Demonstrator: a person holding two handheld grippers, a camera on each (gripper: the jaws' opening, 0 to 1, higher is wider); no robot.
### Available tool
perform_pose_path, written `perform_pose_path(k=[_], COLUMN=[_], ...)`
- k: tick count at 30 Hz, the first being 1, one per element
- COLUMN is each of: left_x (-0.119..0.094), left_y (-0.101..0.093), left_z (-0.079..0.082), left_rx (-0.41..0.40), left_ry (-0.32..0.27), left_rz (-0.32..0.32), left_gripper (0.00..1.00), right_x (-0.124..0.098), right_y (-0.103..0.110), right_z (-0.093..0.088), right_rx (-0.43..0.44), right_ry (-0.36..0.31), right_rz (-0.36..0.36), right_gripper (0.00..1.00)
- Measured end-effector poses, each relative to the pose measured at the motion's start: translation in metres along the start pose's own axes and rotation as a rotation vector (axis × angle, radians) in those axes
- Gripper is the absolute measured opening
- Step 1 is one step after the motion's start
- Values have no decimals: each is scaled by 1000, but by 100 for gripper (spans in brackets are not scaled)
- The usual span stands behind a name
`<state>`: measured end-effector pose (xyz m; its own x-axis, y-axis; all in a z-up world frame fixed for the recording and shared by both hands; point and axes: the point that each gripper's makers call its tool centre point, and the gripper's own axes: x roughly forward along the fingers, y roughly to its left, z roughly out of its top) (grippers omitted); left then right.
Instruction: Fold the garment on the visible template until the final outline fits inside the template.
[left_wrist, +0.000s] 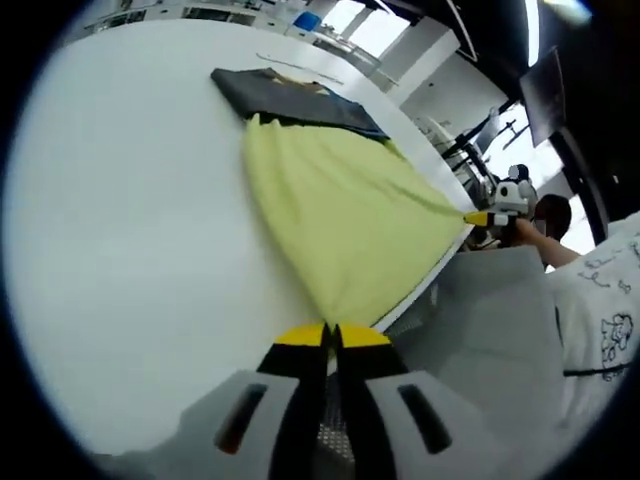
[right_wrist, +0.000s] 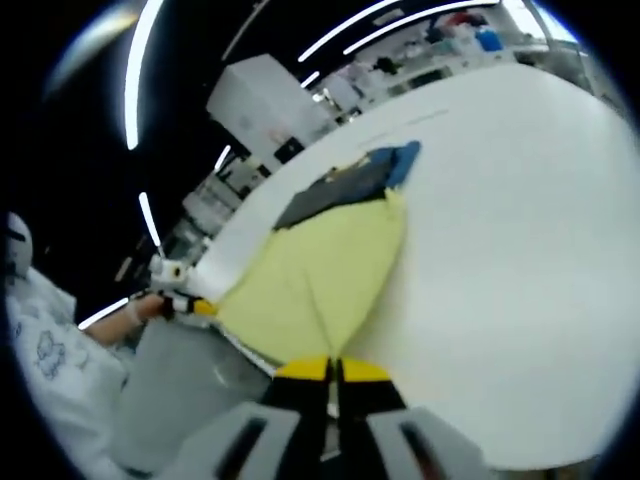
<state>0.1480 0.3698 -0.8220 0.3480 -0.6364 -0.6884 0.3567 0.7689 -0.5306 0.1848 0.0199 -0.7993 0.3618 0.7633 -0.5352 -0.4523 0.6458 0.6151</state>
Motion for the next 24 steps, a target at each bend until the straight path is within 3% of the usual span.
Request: perform_pose_path(k=[5, 16, 18, 20, 24], left_x=[-12, -46, -48, -50, -52], left_y=[-12, -54, -61, -63, -65], left_z=[-2, 8, 14, 16, 29], left_rx=[-18, -31, -17, -69, -55], left_ry=[11, -43, -86, -95, -136], left_rz=[-26, -88, -95, -86, -84], left_gripper=[0, 0, 0, 0, 0], right_x=[-10, -43, -47, -50, -48], right_y=[8, 38, 43, 48, 50], right_z=[-6, -6, -2, 2, 17], right_rx=[17, 54, 73, 84, 96], right_ry=[4, -23, -43, -54, -85], right_rz=[16, 35, 36, 43, 47], right_gripper=[0, 0, 0, 0, 0])
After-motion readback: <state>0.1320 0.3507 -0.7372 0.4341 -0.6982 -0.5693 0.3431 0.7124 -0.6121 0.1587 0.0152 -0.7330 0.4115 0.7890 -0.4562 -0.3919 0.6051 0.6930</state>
